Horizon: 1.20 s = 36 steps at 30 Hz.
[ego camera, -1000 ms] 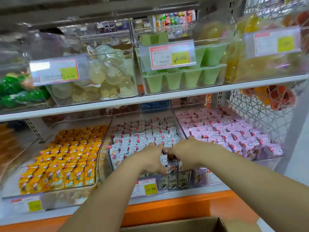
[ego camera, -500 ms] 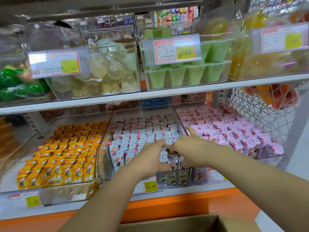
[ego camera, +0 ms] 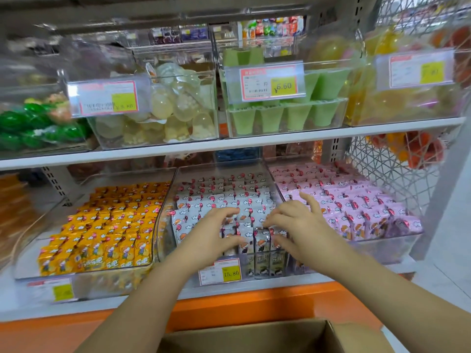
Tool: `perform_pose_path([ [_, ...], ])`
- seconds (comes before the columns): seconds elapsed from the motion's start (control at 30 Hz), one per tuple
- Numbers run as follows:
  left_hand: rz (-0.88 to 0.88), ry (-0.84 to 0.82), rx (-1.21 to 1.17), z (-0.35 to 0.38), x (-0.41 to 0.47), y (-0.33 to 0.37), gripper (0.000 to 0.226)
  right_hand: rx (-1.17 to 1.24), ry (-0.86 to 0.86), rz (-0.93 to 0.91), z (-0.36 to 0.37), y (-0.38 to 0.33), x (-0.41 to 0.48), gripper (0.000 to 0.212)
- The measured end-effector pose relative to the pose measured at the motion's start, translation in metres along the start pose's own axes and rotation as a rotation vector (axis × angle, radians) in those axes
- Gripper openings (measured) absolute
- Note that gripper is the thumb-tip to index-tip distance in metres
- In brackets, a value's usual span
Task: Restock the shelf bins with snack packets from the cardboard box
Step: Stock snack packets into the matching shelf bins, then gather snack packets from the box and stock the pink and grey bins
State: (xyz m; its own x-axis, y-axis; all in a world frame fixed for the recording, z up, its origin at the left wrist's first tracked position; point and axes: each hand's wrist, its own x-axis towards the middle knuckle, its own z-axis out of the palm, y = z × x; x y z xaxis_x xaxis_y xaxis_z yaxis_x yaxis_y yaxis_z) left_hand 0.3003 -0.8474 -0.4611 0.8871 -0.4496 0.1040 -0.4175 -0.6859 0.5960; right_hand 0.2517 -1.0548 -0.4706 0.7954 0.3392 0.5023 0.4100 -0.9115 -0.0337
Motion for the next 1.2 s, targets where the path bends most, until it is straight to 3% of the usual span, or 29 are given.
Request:
perform_pose_path([
  [0.2, -0.010, 0.133, 0.094, -0.023, -0.036, -0.021, 0.037, 0.112, 0.020, -0.035, 0.011, -0.027, -0.013, 0.020],
  [0.33, -0.028, 0.130, 0.221, -0.023, -0.052, -0.036, 0.035, -0.048, -0.170, -0.080, 0.025, -0.051, -0.007, 0.039],
  [0.43, -0.048, 0.094, 0.226, -0.019, -0.060, -0.039, 0.036, -0.101, -0.353, -0.007, 0.027, -0.057, 0.000, 0.056],
  [0.57, 0.015, 0.114, 0.213, -0.019, -0.073, -0.037, 0.033, -0.112, -0.364, -0.001, 0.023, -0.057, 0.003, 0.058],
  [0.67, 0.063, 0.231, 0.124, -0.019, -0.085, -0.038, 0.027, -0.071, -0.247, -0.033, 0.020, -0.061, -0.004, 0.051],
  [0.77, 0.086, 0.385, -0.006, -0.009, -0.103, -0.038, 0.020, 0.063, 0.017, -0.038, 0.020, -0.073, -0.027, 0.030],
  [0.83, 0.029, 0.365, -0.035, 0.008, -0.118, -0.045, 0.021, 0.176, 0.053, -0.042, 0.029, -0.087, -0.050, 0.024],
  [0.97, -0.117, 0.253, -0.030, 0.047, -0.149, -0.061, 0.021, 0.310, -0.121, 0.062, 0.065, -0.105, -0.107, 0.018],
  [1.2, -0.472, -0.099, -0.041, 0.126, -0.182, -0.137, 0.020, 0.438, -0.605, 0.532, 0.140, -0.086, -0.198, 0.030],
])
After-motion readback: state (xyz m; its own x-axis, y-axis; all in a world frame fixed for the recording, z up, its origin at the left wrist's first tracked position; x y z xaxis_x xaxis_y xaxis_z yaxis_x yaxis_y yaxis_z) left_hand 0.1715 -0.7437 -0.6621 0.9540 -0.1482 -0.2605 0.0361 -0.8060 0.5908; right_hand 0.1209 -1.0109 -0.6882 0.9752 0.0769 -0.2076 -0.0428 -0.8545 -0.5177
